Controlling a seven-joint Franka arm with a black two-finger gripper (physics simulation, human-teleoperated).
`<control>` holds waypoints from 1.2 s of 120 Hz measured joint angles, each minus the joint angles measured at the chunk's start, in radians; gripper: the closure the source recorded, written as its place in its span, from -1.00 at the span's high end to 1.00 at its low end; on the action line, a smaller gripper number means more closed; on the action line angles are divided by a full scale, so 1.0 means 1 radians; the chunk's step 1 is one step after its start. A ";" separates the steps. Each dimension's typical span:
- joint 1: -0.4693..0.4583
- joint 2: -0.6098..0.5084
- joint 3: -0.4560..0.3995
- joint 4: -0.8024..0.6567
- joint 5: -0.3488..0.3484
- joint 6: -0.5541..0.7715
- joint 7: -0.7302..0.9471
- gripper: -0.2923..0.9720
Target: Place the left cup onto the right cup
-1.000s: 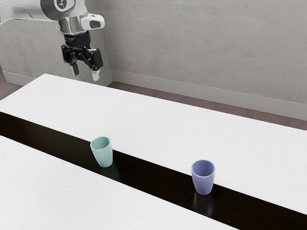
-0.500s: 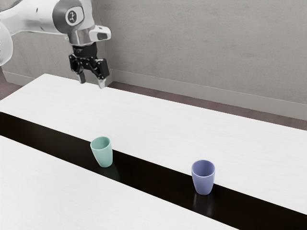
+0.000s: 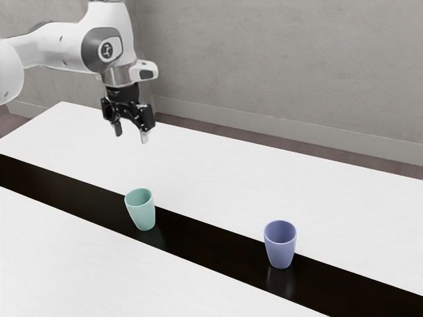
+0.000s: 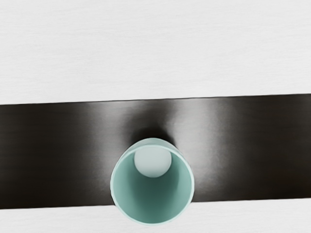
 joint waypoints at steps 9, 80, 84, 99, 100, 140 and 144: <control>-0.003 -0.005 0.000 -0.019 0.000 0.013 -0.002 0.50; -0.024 -0.032 0.000 -0.178 -0.001 0.137 -0.019 0.50; -0.025 -0.032 0.000 -0.182 -0.001 0.141 -0.022 0.50; -0.035 -0.032 0.000 -0.201 -0.008 0.151 -0.041 0.50; -0.035 -0.032 0.000 -0.202 -0.009 0.152 -0.042 0.50; -0.051 -0.032 0.000 -0.273 -0.020 0.200 -0.093 0.50; -0.051 -0.031 0.000 -0.279 -0.021 0.208 -0.097 0.50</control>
